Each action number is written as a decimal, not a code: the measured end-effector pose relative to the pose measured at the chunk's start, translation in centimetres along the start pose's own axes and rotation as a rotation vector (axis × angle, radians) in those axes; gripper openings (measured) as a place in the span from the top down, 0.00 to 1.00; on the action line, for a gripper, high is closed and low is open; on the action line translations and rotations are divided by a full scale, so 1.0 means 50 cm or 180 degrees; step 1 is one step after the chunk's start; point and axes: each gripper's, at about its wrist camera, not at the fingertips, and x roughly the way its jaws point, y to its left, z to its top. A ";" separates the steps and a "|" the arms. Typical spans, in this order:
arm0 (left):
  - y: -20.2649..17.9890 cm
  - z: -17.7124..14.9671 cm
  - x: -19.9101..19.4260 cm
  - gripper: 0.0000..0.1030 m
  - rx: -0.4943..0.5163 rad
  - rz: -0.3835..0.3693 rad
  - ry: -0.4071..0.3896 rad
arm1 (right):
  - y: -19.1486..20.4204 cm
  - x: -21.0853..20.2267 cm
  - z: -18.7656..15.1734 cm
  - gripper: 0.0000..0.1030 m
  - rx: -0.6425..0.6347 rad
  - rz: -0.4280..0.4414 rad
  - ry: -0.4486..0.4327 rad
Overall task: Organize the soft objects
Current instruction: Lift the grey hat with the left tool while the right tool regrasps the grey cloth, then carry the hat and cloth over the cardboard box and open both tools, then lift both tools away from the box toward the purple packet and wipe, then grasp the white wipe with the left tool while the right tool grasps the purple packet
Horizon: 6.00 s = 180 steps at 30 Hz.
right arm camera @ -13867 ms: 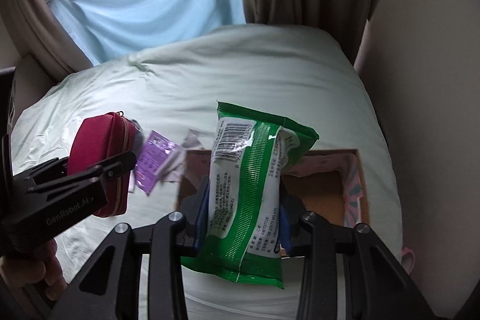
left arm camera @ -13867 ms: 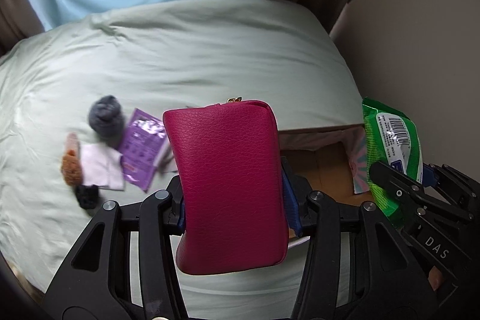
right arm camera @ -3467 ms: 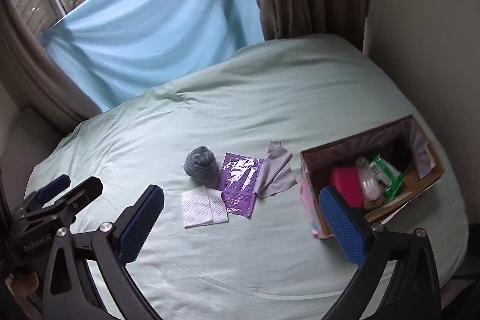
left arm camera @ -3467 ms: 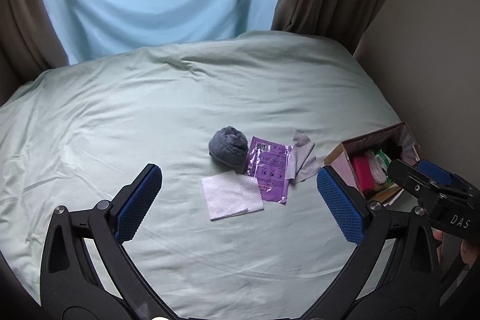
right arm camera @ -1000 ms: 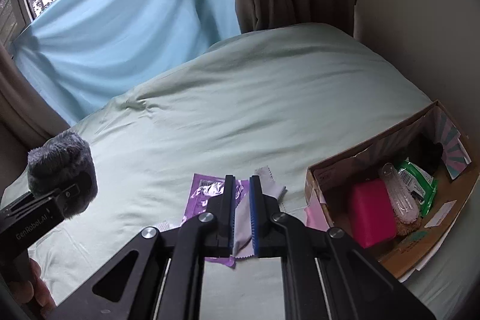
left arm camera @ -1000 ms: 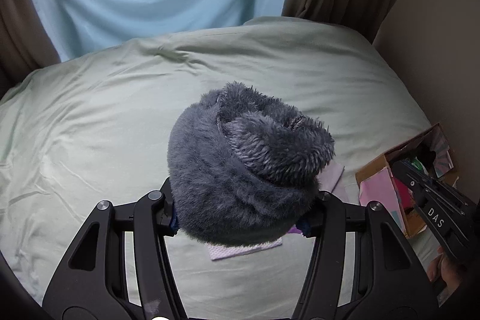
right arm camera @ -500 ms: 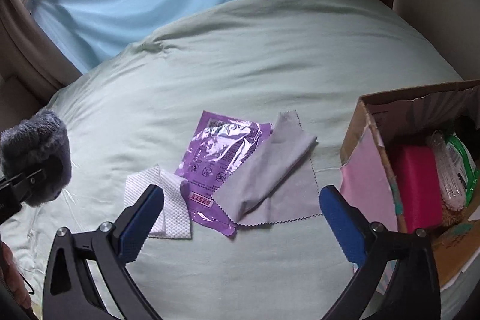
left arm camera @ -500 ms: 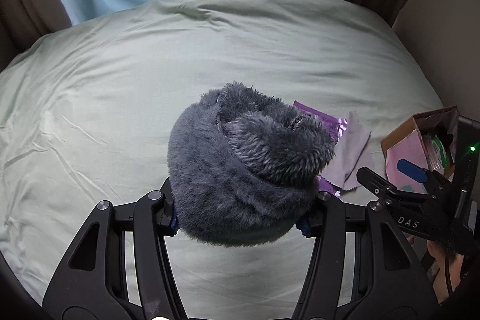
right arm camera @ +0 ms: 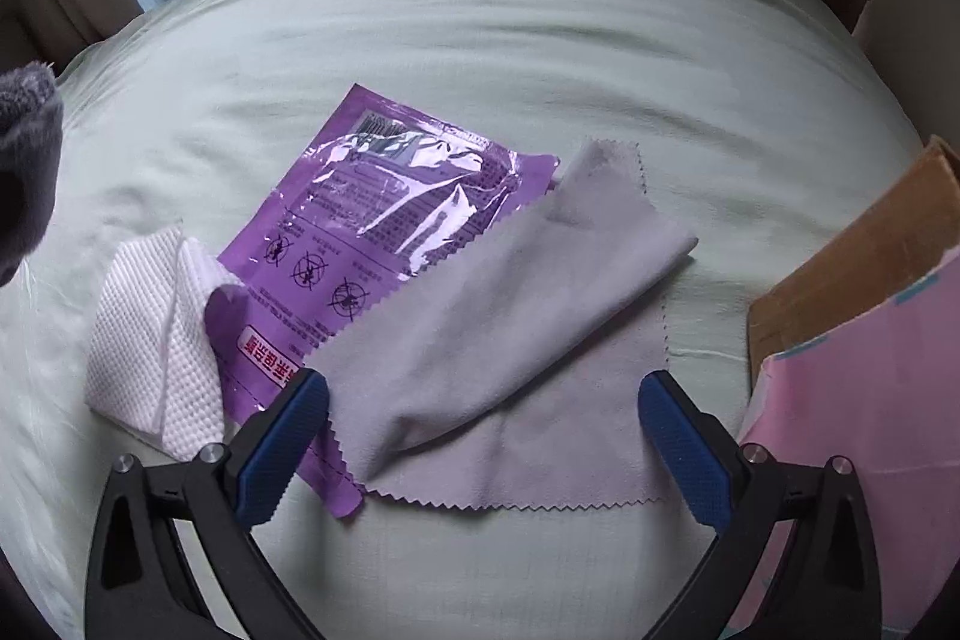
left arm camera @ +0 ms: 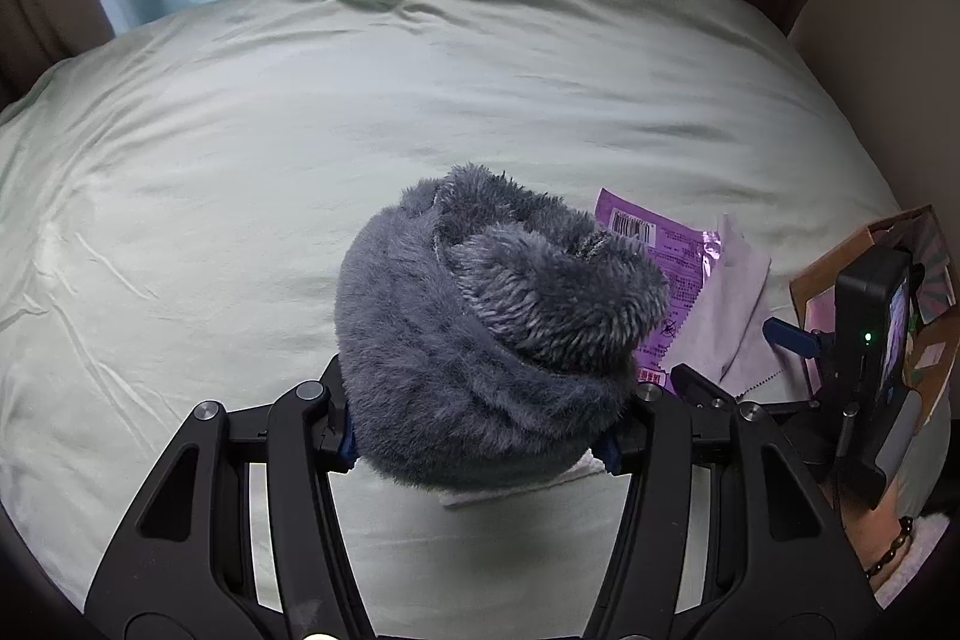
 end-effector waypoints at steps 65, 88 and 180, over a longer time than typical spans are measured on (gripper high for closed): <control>-0.731 0.047 -0.271 0.49 0.0437 -0.0275 0.0160 | -0.529 -0.643 0.007 0.90 0.0345 0.0060 -0.0408; -0.829 0.028 -0.075 0.00 0.0955 0.0188 0.0760 | -0.698 -0.427 -0.003 0.00 0.0767 0.0765 0.0312; -0.033 -0.081 0.119 0.02 -0.0127 -0.0124 0.0625 | 0.029 0.002 0.161 0.00 0.1019 0.0219 0.0601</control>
